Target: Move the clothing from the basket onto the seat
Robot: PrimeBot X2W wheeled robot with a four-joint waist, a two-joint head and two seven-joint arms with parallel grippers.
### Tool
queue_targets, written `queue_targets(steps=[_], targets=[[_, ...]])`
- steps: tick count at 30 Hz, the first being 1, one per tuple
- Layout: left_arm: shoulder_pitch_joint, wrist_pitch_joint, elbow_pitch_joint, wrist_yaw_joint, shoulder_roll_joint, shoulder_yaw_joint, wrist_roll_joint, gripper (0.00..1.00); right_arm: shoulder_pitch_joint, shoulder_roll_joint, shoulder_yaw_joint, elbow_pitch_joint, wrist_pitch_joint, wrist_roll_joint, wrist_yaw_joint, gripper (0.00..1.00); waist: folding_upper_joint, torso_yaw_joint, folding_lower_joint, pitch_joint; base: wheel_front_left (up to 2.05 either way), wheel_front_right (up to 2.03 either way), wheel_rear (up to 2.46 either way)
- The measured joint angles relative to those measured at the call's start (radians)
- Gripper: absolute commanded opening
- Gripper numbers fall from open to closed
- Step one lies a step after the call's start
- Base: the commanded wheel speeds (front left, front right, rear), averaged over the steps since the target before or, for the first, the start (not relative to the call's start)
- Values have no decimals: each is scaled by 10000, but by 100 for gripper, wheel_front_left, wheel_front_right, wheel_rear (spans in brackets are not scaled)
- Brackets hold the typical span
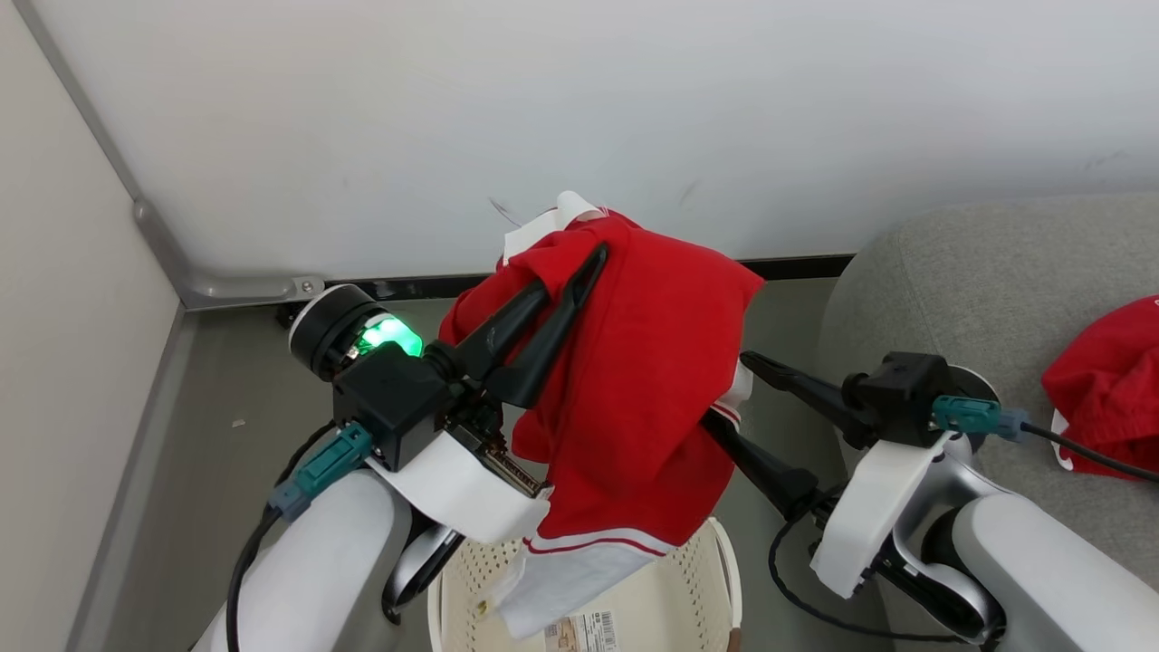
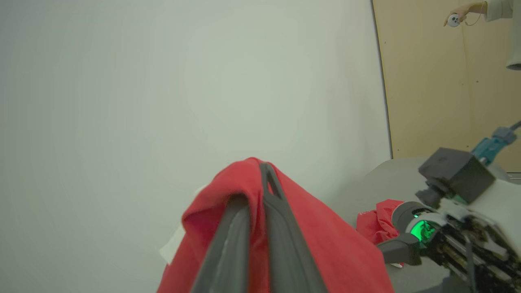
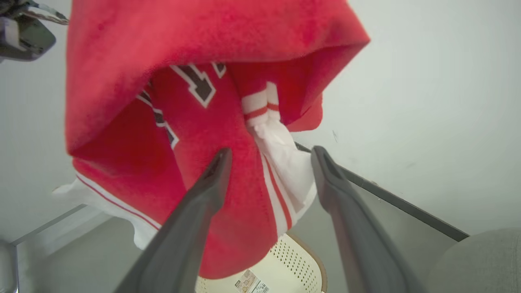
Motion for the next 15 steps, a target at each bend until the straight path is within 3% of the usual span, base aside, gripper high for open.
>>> queue_targets(steps=[15], targets=[[-42,0,-752,0,416,-581,-405,0,-1013,-1264,1607,-844,966,1156,2,100,0,121,1,159,0,0,0]])
